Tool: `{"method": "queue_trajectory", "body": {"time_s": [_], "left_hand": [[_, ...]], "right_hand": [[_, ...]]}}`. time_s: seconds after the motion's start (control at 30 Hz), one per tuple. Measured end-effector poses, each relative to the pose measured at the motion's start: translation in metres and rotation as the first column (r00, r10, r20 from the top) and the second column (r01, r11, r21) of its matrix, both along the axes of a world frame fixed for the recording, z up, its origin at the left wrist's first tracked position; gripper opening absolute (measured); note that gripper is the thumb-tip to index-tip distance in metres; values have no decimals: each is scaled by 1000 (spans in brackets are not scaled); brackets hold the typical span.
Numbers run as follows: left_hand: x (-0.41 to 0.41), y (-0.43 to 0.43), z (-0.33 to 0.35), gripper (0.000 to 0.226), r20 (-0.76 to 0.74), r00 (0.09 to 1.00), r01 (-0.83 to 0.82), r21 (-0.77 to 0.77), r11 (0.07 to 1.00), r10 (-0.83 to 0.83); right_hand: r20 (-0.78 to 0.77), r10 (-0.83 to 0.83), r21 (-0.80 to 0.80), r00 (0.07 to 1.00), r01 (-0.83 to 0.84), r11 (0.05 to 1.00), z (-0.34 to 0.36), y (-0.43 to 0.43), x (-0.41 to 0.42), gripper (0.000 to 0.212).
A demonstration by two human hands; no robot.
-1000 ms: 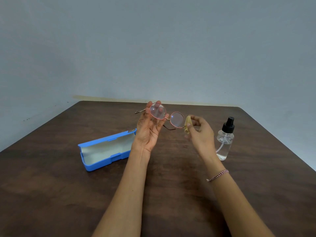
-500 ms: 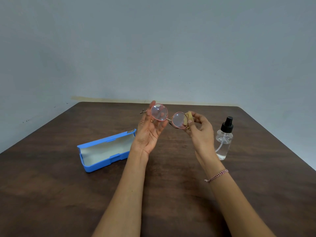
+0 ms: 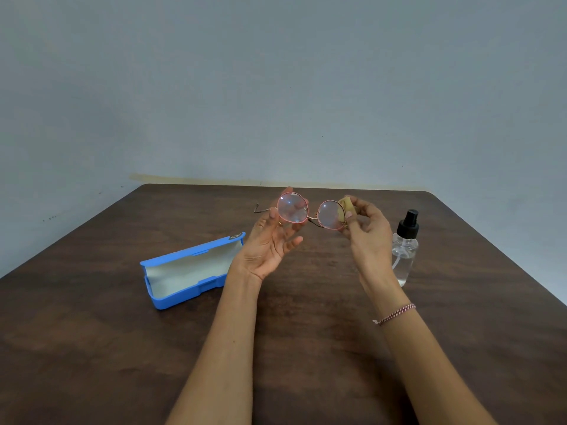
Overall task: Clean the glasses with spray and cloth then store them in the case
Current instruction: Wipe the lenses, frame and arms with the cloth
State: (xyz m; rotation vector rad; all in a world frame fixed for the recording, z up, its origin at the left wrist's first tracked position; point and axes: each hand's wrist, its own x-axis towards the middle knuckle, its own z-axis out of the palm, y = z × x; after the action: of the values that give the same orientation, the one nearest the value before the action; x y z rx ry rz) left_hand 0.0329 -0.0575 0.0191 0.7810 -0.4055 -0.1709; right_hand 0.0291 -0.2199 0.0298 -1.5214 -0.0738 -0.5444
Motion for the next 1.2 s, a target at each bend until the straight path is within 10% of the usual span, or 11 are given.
{"method": "queue_trajectory", "body": {"time_s": [0.57, 0.83, 1.2], "left_hand": [[-8, 4, 7, 72, 62, 997, 40, 23, 999, -42], [-9, 0, 11, 58, 129, 991, 28, -41, 999, -23], [-9, -3, 10, 53, 164, 985, 52, -3, 999, -51]], "right_hand": [[36, -60, -145, 998, 65, 987, 7, 2, -11, 25], [380, -336, -555, 862, 504, 662, 14, 7, -26, 32], [562, 121, -534, 819, 247, 809, 9, 26, -31, 26]]}}
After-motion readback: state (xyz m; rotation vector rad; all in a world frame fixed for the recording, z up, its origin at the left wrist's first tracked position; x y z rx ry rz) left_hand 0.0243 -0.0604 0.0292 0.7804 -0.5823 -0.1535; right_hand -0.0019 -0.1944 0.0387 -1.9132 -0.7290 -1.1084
